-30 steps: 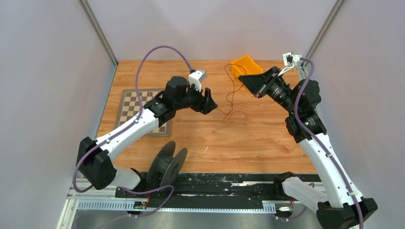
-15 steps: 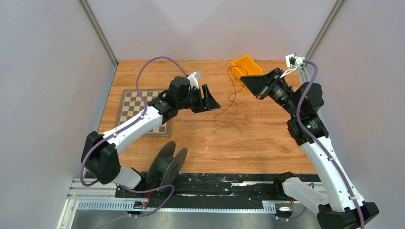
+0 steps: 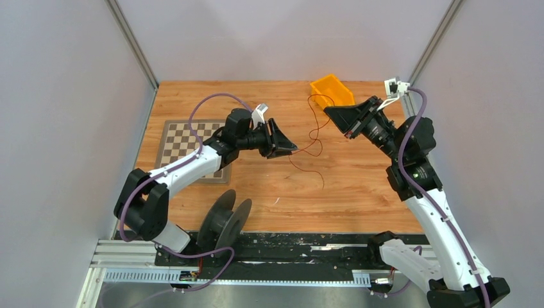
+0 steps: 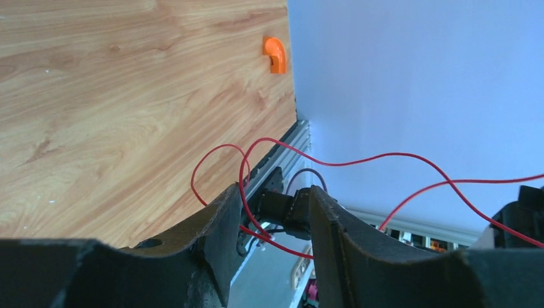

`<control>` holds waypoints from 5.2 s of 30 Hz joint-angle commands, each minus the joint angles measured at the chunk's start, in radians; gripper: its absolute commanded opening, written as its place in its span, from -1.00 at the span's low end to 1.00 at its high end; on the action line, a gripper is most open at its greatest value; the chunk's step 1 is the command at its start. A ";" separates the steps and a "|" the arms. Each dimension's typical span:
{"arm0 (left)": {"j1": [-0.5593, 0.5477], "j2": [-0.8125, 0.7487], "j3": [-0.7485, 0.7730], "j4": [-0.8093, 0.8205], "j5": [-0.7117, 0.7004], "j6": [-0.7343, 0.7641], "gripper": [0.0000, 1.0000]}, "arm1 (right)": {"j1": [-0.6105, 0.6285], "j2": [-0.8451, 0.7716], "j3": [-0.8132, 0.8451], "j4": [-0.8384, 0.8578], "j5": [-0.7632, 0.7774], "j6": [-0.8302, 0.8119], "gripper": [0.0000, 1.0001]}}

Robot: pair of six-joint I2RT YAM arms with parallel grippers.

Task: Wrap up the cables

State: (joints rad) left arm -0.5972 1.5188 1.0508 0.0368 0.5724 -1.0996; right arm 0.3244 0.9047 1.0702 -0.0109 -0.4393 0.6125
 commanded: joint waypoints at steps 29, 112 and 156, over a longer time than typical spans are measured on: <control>0.095 0.006 0.180 -0.102 -0.014 0.230 -1.00 | -0.036 -0.061 -0.175 -0.073 0.229 -0.267 -0.69; 0.101 -0.494 -0.020 0.079 0.145 0.518 -1.00 | 0.186 0.494 -0.433 1.275 -0.243 -0.267 -1.00; -0.148 -0.455 0.154 -0.976 -0.736 0.775 -1.00 | -0.026 0.103 0.005 0.035 0.532 -0.855 -1.00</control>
State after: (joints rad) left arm -0.7406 0.9966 1.1168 -1.1645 -0.1303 -0.4137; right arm 0.4030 0.9363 0.8856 0.0719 -0.1841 -0.0620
